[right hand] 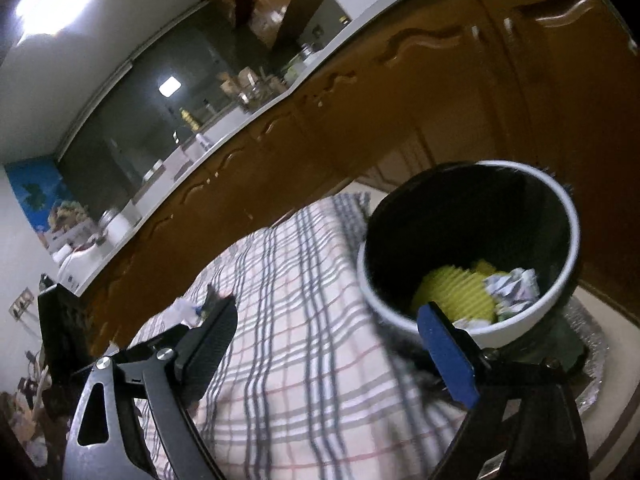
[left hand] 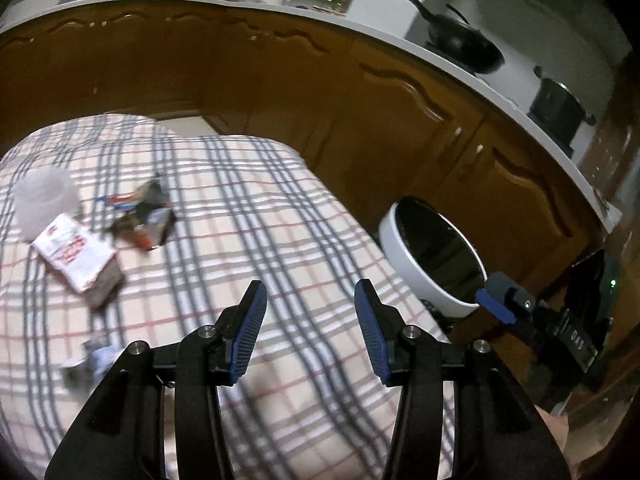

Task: Collect trash
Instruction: 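Move both tools back over the table toward the white foam net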

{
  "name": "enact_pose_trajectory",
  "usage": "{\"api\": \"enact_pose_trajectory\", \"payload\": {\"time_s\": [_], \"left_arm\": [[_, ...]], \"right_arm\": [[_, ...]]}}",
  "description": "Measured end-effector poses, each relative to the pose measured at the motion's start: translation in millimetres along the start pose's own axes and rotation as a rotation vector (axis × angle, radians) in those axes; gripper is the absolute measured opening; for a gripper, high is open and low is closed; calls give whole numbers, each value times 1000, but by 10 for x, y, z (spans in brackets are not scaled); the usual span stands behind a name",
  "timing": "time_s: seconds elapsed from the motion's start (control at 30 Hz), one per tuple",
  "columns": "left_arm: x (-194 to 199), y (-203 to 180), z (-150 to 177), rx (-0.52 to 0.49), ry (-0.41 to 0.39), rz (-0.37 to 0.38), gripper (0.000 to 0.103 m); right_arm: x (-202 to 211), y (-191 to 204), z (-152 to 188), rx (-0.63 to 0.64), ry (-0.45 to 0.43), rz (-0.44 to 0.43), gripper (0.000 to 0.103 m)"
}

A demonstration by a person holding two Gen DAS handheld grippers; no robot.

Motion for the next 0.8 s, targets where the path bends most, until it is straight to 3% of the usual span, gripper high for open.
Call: {"api": "enact_pose_trajectory", "payload": {"time_s": [0.27,0.8], "left_arm": [[265,379,73,44,-25,-40,46],[730,1210,-48,135,-104,-145,46]], "right_arm": [[-179,401,238,48,56,-43,93],[-523,1033,323,136,113,-107,93]]}}
Point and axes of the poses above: each gripper's, at about its wrist camera, not at the fingertips, and x roughly against the way its jaws point, y to its left, z to its underside, the point moved 10 cm from there along -x, roughly the way its jaws point
